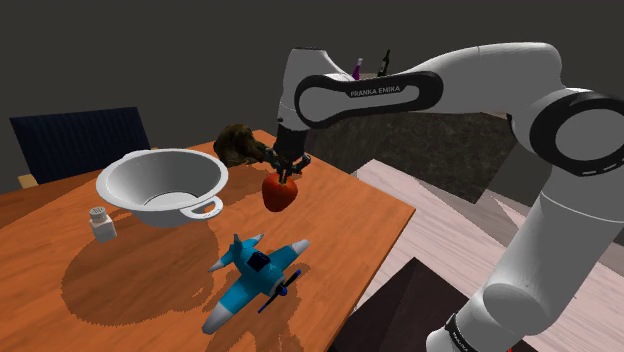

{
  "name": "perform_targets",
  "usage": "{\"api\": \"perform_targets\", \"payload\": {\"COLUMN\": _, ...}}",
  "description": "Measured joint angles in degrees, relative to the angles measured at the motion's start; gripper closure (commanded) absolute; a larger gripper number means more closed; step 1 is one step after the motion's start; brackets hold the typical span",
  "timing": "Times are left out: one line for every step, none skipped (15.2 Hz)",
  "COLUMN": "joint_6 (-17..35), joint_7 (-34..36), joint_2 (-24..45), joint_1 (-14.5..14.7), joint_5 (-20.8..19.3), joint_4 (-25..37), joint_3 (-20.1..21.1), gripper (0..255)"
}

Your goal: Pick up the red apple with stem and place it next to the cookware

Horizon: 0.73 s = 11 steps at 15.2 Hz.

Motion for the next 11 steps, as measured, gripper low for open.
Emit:
{"api": "perform_targets", "payload": {"joint_6": 0.8, "joint_7": 0.0, "joint_2": 0.0, "joint_1": 0.0, "joint_5": 0.0, "joint_4": -0.8, "joint_3": 0.0, "gripper": 255}}
{"api": "perform_targets", "payload": {"joint_6": 1.4, "joint_7": 0.1, "joint_2": 0.2, "joint_1": 0.0, "joint_5": -0.1, "joint_4": -1.2, "joint_3": 0.0, "gripper": 255}}
{"api": "perform_targets", "payload": {"joint_6": 2.1, "joint_7": 0.3, "joint_2": 0.6, "joint_1": 0.1, "joint_5": -0.4, "joint_4": -1.5, "joint_3": 0.0, "gripper": 255}}
{"api": "perform_targets", "payload": {"joint_6": 2.9, "joint_7": 0.4, "joint_2": 0.7, "joint_1": 0.1, "joint_5": -0.4, "joint_4": -2.3, "joint_3": 0.0, "gripper": 255}}
{"api": "perform_targets", "payload": {"joint_6": 3.7, "joint_7": 0.4, "joint_2": 0.7, "joint_1": 0.1, "joint_5": -0.5, "joint_4": -3.1, "joint_3": -0.1, "gripper": 255}}
{"api": "perform_targets", "payload": {"joint_6": 4.2, "joint_7": 0.5, "joint_2": 1.1, "joint_1": 0.1, "joint_5": -0.7, "joint_4": -3.3, "joint_3": -0.1, "gripper": 255}}
{"api": "perform_targets", "payload": {"joint_6": 4.9, "joint_7": 0.6, "joint_2": 1.4, "joint_1": 0.2, "joint_5": -0.8, "joint_4": -3.8, "joint_3": -0.1, "gripper": 255}}
{"api": "perform_targets", "payload": {"joint_6": 5.6, "joint_7": 0.7, "joint_2": 1.7, "joint_1": 0.2, "joint_5": -1.0, "joint_4": -4.1, "joint_3": -0.2, "gripper": 255}}
{"api": "perform_targets", "payload": {"joint_6": 6.4, "joint_7": 0.8, "joint_2": 2.0, "joint_1": 0.2, "joint_5": -1.2, "joint_4": -4.7, "joint_3": -0.2, "gripper": 255}}
{"api": "perform_targets", "payload": {"joint_6": 7.1, "joint_7": 1.0, "joint_2": 2.2, "joint_1": 0.2, "joint_5": -1.3, "joint_4": -5.2, "joint_3": -0.2, "gripper": 255}}
{"api": "perform_targets", "payload": {"joint_6": 7.8, "joint_7": 1.2, "joint_2": 2.5, "joint_1": 0.3, "joint_5": -1.6, "joint_4": -5.6, "joint_3": -0.2, "gripper": 255}}
